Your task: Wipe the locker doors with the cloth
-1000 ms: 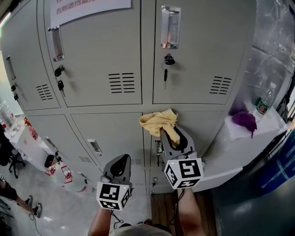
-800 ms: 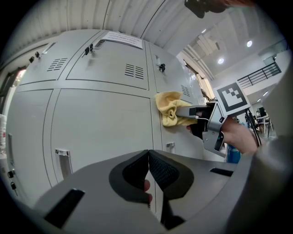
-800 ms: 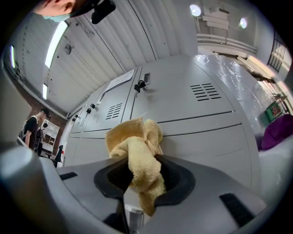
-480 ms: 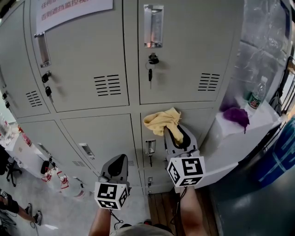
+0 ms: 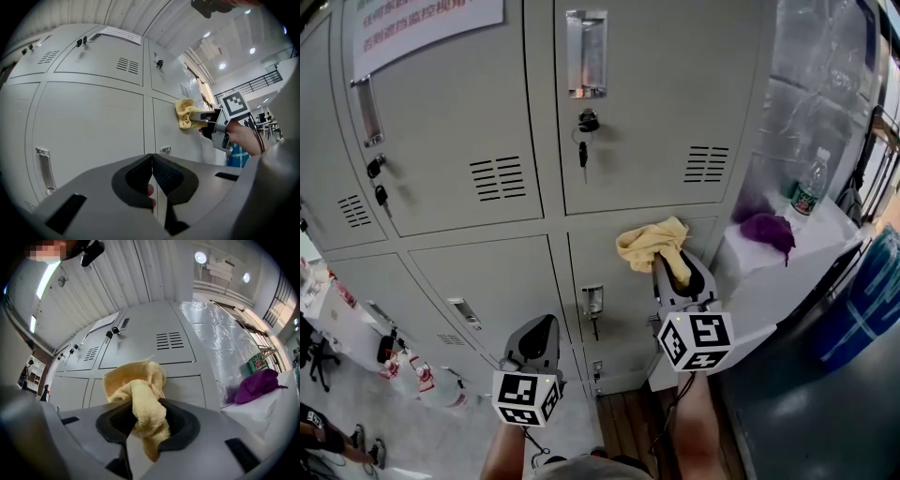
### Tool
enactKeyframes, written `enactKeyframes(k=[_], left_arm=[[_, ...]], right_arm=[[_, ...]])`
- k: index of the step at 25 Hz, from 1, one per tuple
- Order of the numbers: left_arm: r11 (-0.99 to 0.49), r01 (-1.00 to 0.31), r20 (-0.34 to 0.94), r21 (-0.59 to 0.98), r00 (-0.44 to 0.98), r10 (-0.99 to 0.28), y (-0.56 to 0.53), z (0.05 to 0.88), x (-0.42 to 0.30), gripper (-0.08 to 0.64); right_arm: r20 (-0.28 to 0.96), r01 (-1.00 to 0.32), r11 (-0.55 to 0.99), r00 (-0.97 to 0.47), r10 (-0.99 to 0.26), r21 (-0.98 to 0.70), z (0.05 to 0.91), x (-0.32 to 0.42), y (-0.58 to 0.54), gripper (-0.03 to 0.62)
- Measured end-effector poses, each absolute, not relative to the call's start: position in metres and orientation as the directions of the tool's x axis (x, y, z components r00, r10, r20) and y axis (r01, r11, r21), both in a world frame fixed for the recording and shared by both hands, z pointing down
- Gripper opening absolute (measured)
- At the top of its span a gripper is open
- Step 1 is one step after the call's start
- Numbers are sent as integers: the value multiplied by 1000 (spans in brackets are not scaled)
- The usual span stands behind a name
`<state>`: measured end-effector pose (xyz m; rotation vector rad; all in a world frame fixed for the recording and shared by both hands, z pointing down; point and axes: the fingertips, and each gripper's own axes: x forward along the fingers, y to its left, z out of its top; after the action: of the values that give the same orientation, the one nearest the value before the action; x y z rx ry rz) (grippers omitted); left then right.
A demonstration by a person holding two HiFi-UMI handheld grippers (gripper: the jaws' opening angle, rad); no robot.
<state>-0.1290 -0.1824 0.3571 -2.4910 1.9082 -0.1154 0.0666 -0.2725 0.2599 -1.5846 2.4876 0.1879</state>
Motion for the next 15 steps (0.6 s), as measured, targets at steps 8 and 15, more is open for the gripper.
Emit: enactKeyframes(k=[8, 15], left_arm=[[-281, -959, 59, -43, 278, -959, -186, 358, -122, 23], [-287, -957, 64, -43, 284, -957, -187, 359, -121, 23]], right_arm=[[-205, -941, 338, -329, -922, -6, 266, 107, -282, 133], [-195, -965, 260, -250, -949, -28, 270, 146, -291, 133]])
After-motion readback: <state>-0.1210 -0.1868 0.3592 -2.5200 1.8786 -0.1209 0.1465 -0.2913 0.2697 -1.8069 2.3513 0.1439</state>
